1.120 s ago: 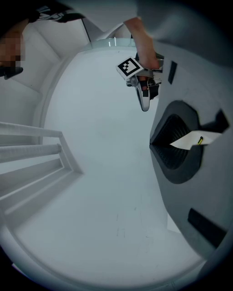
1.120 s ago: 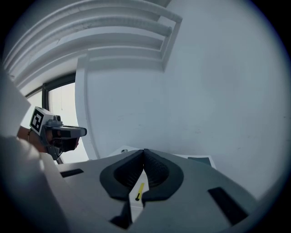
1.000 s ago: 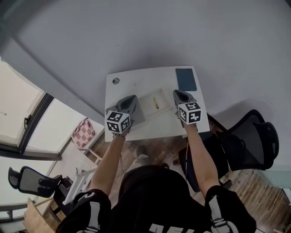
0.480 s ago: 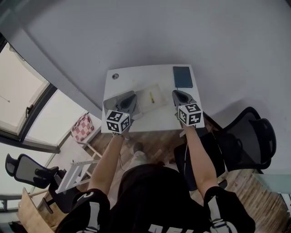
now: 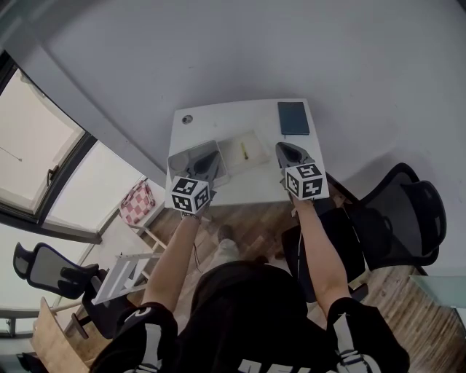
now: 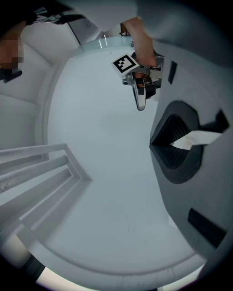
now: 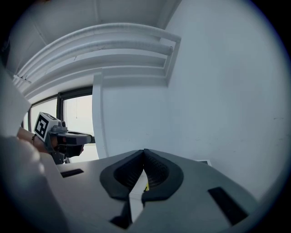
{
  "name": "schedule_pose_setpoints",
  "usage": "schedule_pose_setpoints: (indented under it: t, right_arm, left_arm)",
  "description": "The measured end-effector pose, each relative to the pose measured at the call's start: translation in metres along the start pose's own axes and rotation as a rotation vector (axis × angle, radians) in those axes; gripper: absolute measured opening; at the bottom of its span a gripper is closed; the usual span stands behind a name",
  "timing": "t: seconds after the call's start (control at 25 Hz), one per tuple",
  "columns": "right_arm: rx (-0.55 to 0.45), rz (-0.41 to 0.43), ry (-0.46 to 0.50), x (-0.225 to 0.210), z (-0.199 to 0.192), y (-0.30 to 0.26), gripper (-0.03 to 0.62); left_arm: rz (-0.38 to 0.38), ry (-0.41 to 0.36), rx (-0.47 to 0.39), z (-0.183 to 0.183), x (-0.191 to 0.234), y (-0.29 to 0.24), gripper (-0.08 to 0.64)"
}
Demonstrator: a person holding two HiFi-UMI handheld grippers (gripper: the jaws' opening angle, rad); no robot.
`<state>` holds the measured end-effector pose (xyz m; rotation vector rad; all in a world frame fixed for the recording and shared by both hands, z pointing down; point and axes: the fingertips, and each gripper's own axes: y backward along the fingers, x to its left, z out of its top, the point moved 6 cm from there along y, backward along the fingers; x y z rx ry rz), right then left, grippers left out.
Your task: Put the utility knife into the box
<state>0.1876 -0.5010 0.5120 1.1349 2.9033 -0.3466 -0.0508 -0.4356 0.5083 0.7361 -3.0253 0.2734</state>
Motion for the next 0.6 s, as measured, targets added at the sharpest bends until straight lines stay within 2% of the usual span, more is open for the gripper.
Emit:
schedule_pose_setpoints:
  t: [0.6]
  right_arm:
    - [-0.004,0.015,-0.015,0.0099,-0.0055,0.0088,0.014]
  left_arm:
    - [0.006,-0.019,0.010,-0.0015,-0.0082,0.0043,0.025]
